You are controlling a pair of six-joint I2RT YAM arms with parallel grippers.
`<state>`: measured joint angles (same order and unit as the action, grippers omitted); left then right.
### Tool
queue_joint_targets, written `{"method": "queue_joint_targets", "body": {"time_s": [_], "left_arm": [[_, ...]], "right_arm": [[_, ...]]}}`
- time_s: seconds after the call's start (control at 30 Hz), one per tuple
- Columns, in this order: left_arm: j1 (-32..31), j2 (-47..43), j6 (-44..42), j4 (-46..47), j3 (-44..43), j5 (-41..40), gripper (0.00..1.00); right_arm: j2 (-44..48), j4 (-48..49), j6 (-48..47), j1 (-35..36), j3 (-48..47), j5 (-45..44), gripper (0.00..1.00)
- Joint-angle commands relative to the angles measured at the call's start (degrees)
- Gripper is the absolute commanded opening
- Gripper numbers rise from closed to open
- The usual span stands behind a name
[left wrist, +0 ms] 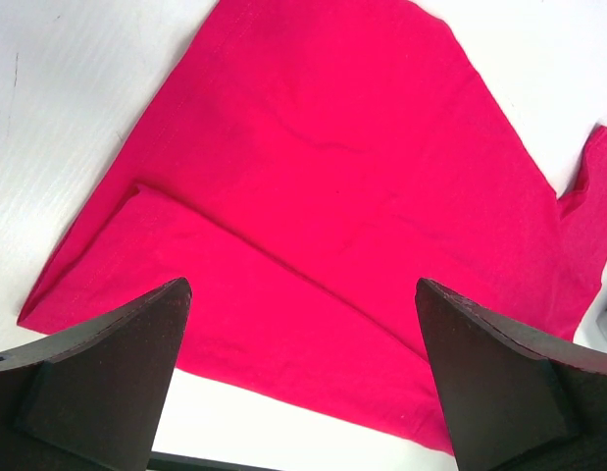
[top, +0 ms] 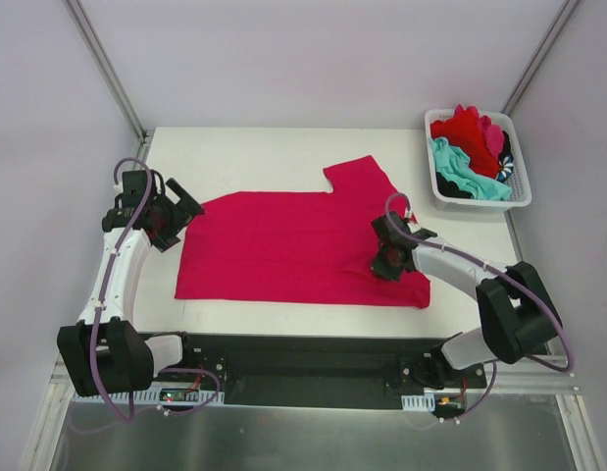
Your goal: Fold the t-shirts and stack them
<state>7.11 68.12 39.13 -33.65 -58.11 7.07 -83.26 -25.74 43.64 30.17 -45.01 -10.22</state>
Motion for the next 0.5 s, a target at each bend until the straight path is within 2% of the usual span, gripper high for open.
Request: {"method": "queue_joint_targets", "body": {"time_s": [0.0,0.07,0.3,0.47], "left_arm": [[-0.1,-1.3,-1.5,0.2,-0.3,0.4,0.99],[-0.1,-1.2,-1.7,0.1,-0.3,0.2,0.99],[-0.1,-1.1,-1.5,0.1,-0.3,0.2,0.99],[-0.1,-1.2,-1.2,0.2,0.4,0.0,0.99]], "right_arm": [[-1.7,0.0,-1.4,0.3,-3.7,-3.9,0.10],[-2.3,0.1,-1.9,0.2,-4.8,-4.2,0.01],[-4.8,-0.1,-7.7,0.3,-13.4,-4.4,0.01],[-12.9,-3.2,-15.6,0.2,-24.3,-2.8,0.01]]}}
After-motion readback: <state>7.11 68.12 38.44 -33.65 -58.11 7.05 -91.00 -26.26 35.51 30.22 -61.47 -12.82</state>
